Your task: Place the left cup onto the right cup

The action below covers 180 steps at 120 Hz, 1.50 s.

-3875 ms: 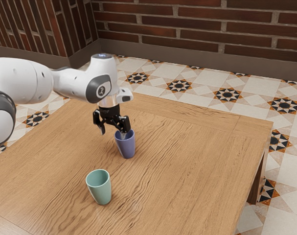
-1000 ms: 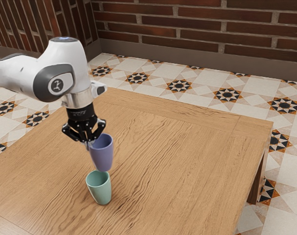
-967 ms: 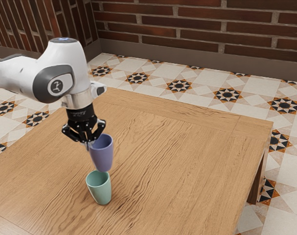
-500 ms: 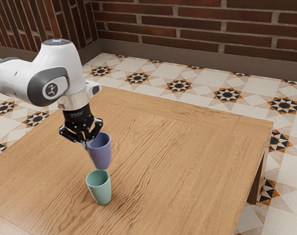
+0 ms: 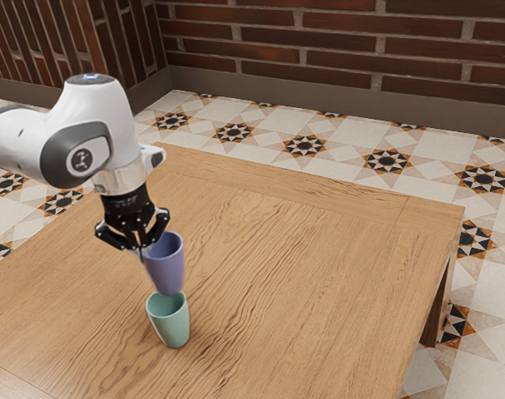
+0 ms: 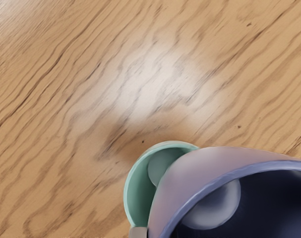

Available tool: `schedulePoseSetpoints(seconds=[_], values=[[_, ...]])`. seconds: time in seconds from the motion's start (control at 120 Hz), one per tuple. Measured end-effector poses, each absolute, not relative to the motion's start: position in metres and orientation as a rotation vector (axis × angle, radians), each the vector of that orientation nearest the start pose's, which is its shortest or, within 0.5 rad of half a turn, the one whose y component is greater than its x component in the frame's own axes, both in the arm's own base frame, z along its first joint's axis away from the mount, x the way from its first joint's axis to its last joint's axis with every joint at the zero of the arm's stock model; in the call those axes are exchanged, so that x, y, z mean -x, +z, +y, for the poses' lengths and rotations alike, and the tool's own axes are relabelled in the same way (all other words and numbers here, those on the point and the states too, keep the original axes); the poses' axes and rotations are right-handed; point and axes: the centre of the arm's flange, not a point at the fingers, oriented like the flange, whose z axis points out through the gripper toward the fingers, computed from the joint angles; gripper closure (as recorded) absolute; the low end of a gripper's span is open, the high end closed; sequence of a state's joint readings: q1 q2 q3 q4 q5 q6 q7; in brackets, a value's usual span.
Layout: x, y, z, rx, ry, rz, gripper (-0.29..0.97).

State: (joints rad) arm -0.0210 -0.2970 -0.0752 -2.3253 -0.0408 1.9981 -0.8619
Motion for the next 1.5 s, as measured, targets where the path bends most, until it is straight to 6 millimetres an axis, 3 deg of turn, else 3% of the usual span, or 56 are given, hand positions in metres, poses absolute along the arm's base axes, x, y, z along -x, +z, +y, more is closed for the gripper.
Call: schedulePoseSetpoints(seconds=[0.608, 1.5], values=[[-0.433, 0.444, -0.042, 2.878, 0.094, -1.274, 0.79], [-0.436, 0.433, -0.032, 2.869, 0.082, -1.325, 0.79]])
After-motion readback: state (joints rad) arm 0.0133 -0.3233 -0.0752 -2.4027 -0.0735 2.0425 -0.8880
